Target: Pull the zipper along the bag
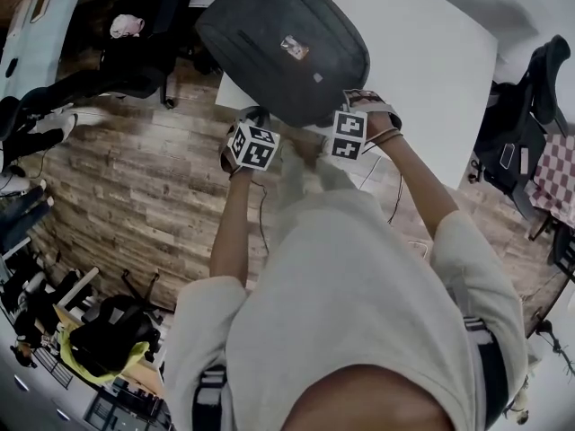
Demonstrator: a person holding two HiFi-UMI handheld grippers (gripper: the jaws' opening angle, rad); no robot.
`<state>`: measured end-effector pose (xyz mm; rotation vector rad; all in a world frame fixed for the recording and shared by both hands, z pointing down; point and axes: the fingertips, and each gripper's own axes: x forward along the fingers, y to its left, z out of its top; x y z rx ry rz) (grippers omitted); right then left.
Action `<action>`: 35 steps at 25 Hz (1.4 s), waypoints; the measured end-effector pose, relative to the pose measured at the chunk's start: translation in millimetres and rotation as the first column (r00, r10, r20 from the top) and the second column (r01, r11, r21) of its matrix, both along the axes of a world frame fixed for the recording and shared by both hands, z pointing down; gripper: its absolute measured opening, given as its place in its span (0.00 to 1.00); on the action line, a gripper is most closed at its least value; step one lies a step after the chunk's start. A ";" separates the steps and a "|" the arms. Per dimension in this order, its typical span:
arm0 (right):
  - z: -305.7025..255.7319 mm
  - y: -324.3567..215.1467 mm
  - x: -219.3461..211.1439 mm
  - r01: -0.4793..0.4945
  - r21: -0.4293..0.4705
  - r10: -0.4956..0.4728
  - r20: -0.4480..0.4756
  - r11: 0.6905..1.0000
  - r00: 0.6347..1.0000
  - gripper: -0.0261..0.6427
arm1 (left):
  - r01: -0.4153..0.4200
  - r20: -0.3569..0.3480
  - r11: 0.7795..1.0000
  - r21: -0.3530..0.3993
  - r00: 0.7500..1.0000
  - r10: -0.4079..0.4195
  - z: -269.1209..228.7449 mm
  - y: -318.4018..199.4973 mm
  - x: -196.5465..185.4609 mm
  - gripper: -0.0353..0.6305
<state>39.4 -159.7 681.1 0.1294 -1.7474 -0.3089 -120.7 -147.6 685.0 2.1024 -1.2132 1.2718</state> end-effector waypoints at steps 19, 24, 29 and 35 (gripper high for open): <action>7.6 -3.2 -3.2 -0.087 -0.021 0.086 -0.036 0.996 0.996 0.20 | 0.044 -0.052 0.999 -0.016 0.998 -0.045 -22.1 42.4 52.8 0.10; 7.5 -0.4 -2.2 -0.085 -0.019 0.084 -0.044 0.996 0.995 0.20 | 0.061 -0.054 0.998 -0.028 0.997 -0.062 -19.2 50.5 61.4 0.10; 9.1 1.7 -3.0 -0.080 -0.024 0.079 -0.044 0.997 0.996 0.20 | 0.065 -0.071 0.997 -0.042 0.995 -0.068 -22.7 57.6 74.0 0.10; 9.6 2.4 -2.7 -0.086 -0.030 0.085 -0.050 0.996 0.995 0.20 | 0.035 -0.058 0.998 -0.048 0.998 -0.038 -23.4 62.8 87.3 0.10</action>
